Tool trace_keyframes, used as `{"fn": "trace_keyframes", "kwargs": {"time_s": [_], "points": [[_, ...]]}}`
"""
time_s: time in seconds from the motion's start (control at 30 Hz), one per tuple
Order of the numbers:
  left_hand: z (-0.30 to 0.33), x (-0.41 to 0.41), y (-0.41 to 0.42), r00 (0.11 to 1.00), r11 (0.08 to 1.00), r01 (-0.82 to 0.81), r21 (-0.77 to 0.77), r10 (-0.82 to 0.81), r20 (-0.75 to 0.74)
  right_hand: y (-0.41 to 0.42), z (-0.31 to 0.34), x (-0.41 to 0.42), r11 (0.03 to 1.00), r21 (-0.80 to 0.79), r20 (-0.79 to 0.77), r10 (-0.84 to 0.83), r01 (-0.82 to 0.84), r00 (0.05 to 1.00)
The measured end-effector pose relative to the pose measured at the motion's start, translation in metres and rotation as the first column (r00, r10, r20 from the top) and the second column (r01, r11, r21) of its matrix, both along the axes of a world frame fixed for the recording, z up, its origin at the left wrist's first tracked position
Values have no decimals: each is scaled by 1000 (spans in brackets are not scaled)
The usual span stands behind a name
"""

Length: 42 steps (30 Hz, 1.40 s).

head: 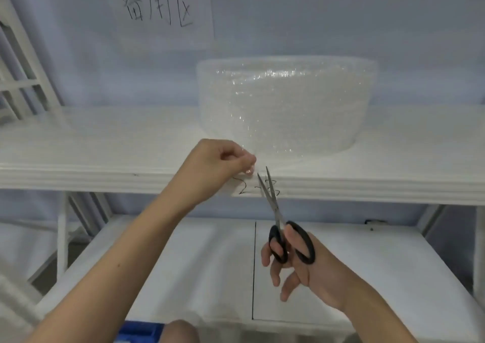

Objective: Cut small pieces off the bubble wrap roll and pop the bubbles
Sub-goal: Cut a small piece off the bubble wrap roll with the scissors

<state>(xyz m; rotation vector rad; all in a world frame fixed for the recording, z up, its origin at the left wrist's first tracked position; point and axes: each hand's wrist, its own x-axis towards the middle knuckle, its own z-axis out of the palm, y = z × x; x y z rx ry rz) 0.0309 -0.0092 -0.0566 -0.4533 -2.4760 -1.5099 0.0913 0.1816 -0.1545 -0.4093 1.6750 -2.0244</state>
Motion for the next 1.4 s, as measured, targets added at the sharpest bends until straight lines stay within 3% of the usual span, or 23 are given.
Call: {"fn": "trace_keyframes", "kwargs": {"time_s": [0.33,0.53,0.8,1.1,1.4], "points": [[-20,20,5,997,986,-14,167,1,78,-7,4,-5,1000,-23,-21,6,-6,1000],[-18,24,4,994,983,-35,178,16,107,-11,10,-12,997,-77,-33,-8,5,999],[-13,26,3,996,986,5,170,-20,86,-2,14,-16,992,-41,-56,119,-121,991],[-16,26,3,996,978,2,209,-21,92,-4,11,-14,996,36,-98,87,-84,991],[-19,24,3,993,969,12,246,-40,108,-11,16,-22,998,1,-135,64,-64,989]]}}
